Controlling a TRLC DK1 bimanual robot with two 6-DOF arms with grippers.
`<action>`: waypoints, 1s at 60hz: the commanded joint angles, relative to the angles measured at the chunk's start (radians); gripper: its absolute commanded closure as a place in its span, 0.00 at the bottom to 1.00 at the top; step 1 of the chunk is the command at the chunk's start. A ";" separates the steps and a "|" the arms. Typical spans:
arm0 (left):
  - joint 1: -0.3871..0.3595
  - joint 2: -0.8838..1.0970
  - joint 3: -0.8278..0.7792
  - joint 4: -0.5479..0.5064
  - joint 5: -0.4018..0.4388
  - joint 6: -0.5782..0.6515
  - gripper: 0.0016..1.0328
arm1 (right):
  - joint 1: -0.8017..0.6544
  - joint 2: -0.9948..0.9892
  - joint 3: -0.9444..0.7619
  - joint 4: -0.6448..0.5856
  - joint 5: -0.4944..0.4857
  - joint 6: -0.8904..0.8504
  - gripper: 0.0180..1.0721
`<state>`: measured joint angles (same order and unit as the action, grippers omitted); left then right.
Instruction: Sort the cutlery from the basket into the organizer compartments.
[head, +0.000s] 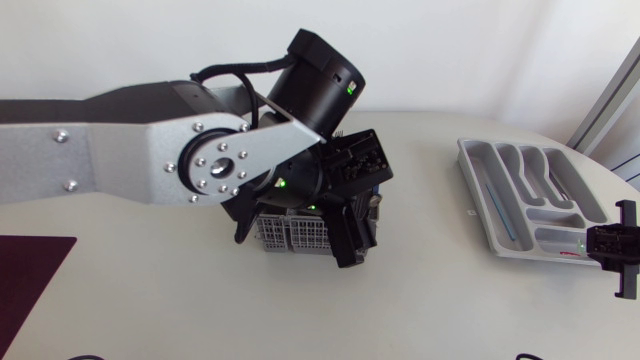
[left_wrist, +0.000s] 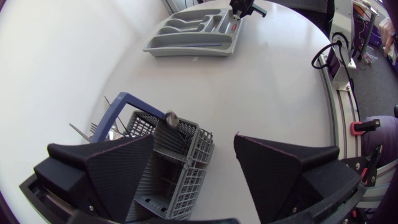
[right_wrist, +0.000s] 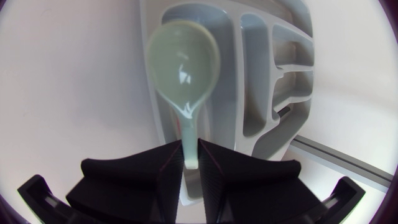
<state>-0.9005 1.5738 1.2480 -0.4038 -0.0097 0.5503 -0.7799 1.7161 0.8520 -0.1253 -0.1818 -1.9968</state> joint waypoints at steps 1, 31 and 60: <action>-0.018 0.025 0.028 -0.010 -0.009 0.002 0.14 | 0.021 0.034 -0.016 0.024 0.012 0.003 0.67; -0.011 0.014 0.011 -0.020 -0.013 0.005 0.14 | 0.041 -0.082 0.125 -0.229 -0.081 0.197 0.31; -0.002 0.066 0.039 -0.020 -0.061 -0.015 0.16 | 0.225 -0.357 0.199 -0.698 -0.291 0.730 0.17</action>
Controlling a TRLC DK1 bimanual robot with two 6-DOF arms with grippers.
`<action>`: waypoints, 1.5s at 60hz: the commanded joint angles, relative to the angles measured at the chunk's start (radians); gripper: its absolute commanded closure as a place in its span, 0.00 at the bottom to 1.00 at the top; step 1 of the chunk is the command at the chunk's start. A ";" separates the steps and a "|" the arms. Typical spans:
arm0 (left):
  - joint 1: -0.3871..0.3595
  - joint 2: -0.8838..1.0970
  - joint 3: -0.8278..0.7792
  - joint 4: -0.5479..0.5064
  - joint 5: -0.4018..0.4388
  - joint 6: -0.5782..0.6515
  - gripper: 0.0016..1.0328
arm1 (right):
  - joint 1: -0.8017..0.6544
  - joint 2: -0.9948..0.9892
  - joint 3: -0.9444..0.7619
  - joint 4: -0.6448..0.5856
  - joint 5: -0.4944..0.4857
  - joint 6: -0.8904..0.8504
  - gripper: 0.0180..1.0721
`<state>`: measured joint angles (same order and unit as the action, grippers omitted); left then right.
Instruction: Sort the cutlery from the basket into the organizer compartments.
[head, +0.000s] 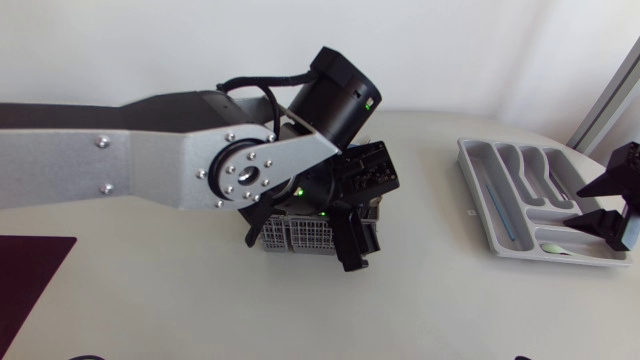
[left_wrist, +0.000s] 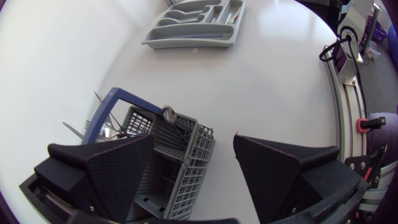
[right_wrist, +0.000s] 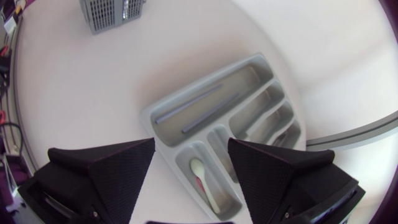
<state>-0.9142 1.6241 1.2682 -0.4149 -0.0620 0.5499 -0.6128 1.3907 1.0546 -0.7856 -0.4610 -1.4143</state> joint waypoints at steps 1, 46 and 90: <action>0.014 0.016 0.017 -0.009 -0.009 -0.015 0.16 | 0.082 -0.039 -0.005 -0.049 -0.013 0.186 0.17; 0.069 -0.076 -0.174 0.100 -0.007 0.022 0.15 | 0.653 0.123 0.134 -0.113 -0.214 1.058 0.18; 0.115 -0.070 -0.260 0.265 0.019 0.067 0.15 | 0.783 0.284 0.140 0.160 -0.238 1.460 0.47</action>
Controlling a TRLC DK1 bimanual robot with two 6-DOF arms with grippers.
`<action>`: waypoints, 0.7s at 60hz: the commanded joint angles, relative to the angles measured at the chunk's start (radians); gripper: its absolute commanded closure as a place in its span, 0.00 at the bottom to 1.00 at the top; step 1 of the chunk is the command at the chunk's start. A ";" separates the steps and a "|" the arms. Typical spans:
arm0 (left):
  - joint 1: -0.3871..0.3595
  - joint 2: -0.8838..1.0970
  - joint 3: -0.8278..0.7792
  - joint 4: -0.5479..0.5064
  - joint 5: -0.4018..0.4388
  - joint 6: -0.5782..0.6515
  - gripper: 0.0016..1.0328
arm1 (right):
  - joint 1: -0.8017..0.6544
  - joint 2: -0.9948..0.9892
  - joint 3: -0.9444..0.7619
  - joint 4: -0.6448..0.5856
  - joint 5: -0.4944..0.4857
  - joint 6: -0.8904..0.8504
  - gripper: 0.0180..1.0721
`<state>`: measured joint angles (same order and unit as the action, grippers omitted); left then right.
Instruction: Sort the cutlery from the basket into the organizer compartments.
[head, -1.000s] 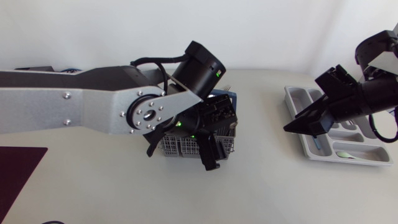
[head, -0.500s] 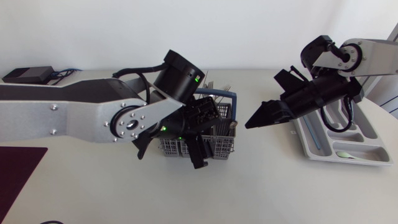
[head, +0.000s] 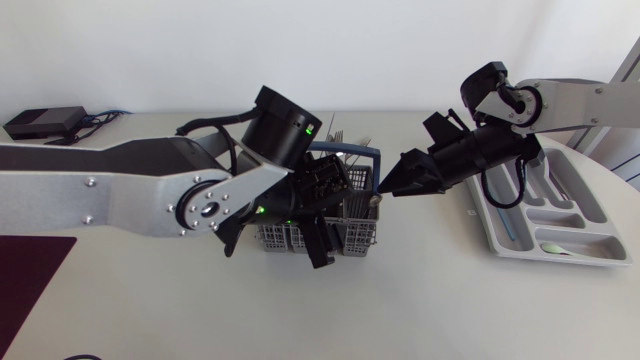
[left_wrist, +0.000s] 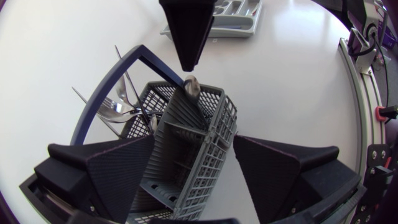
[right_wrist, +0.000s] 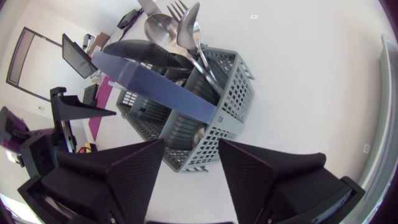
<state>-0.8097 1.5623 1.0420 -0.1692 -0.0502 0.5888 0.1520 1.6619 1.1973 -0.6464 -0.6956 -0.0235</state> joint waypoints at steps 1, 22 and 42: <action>0.010 -0.010 -0.037 0.027 0.007 0.029 0.15 | 0.023 0.010 -0.007 0.034 0.002 0.086 0.49; 0.021 -0.013 -0.085 0.103 0.007 0.048 0.15 | 0.057 0.012 -0.031 0.070 0.048 0.166 0.53; 0.024 -0.008 -0.103 0.151 0.007 0.054 0.15 | 0.029 -0.011 -0.070 0.068 0.061 0.165 0.53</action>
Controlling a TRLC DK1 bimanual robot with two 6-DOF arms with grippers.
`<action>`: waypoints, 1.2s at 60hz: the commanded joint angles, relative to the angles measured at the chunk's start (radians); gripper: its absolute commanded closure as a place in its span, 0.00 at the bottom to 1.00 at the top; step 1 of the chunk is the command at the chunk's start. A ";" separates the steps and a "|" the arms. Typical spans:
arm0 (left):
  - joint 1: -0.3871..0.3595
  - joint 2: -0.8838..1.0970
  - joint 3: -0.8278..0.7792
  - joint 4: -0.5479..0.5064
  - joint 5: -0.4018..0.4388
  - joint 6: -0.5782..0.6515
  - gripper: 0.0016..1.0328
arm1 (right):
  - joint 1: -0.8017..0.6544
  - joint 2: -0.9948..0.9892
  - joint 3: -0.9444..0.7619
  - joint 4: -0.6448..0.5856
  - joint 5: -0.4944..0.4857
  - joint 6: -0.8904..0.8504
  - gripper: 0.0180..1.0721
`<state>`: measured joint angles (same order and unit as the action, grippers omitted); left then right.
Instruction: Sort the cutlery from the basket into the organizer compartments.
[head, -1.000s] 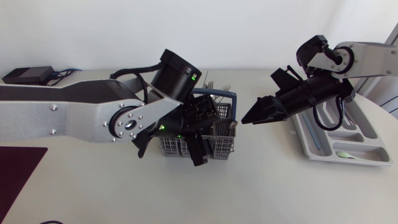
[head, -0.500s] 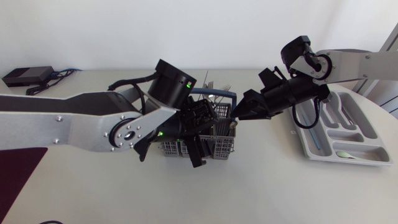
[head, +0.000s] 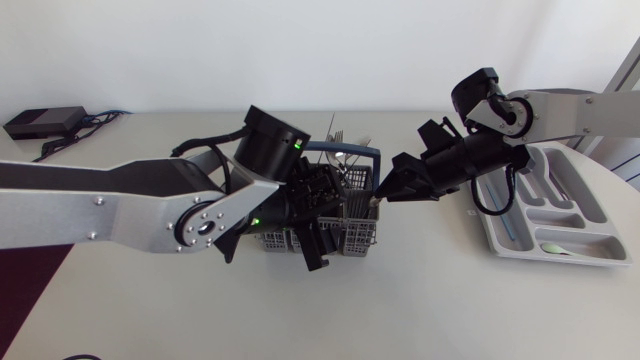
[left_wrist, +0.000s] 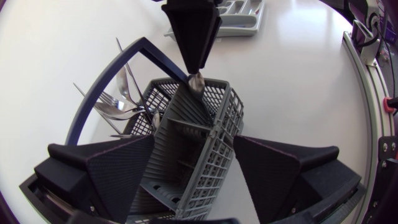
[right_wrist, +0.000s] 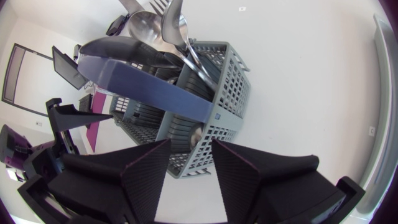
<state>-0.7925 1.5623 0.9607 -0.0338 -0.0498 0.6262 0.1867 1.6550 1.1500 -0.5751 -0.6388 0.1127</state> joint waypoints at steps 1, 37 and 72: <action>0.007 -0.008 -0.023 0.017 0.007 0.017 0.15 | -0.006 -0.004 -0.022 -0.003 0.004 0.028 0.53; 0.006 -0.008 -0.040 0.035 0.007 0.017 0.16 | 0.054 0.003 -0.007 0.027 0.004 0.050 0.56; 0.004 -0.007 -0.056 0.043 0.007 0.017 0.16 | 0.089 0.026 -0.009 0.089 0.071 0.073 0.72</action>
<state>-0.7921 1.5623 0.9409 -0.0013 -0.0498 0.6266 0.2676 1.6566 1.1500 -0.4961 -0.5762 0.1577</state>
